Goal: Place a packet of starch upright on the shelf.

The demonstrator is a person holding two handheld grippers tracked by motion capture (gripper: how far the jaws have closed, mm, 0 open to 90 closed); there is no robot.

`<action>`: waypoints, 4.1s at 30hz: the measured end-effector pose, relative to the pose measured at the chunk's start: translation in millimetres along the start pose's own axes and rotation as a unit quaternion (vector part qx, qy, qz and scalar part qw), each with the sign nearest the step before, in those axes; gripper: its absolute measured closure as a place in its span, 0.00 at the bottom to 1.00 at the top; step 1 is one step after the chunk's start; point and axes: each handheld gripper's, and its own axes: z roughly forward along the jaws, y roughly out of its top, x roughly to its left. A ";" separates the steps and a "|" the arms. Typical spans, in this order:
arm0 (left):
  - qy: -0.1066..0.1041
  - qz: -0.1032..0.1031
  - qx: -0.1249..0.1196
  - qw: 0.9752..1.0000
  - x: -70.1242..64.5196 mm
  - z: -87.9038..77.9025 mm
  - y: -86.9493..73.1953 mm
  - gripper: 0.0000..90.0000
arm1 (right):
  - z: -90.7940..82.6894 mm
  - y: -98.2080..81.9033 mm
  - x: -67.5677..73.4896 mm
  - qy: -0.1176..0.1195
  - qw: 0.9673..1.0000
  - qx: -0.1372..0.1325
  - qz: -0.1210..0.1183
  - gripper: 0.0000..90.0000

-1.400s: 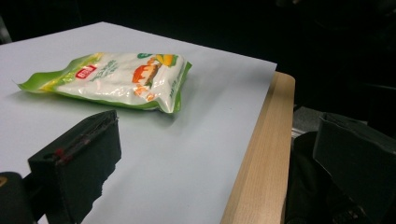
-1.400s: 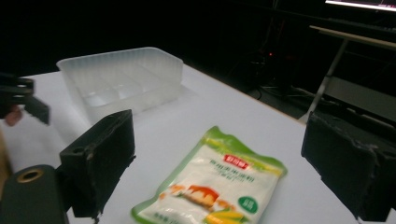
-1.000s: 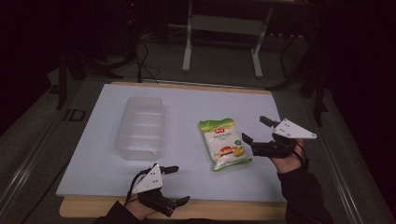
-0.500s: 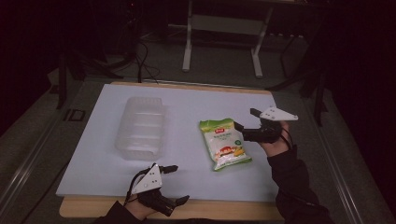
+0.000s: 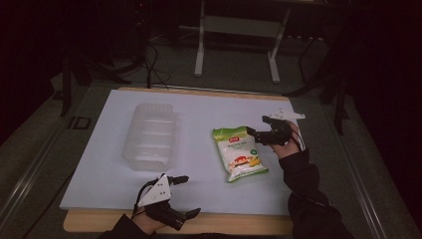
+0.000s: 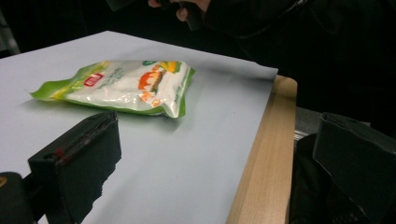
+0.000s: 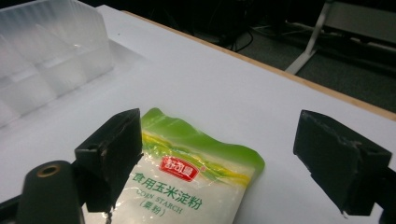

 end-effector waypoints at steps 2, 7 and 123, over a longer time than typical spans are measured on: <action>-0.002 -0.003 0.000 1.000 0.8 -0.6 0.0 0.01 | 4.5 -1.5 -2.8 -0.002 1.000 0.004 0.003 0.20; -0.001 -0.003 0.002 1.000 2.1 -1.0 -0.5 0.01 | 18.1 -8.7 -8.4 -0.004 1.000 0.024 0.012 0.26; 0.035 -0.064 0.020 0.997 65.3 47.6 90.3 0.16 | -121.2 76.6 105.9 0.087 0.993 -0.066 -0.041 0.99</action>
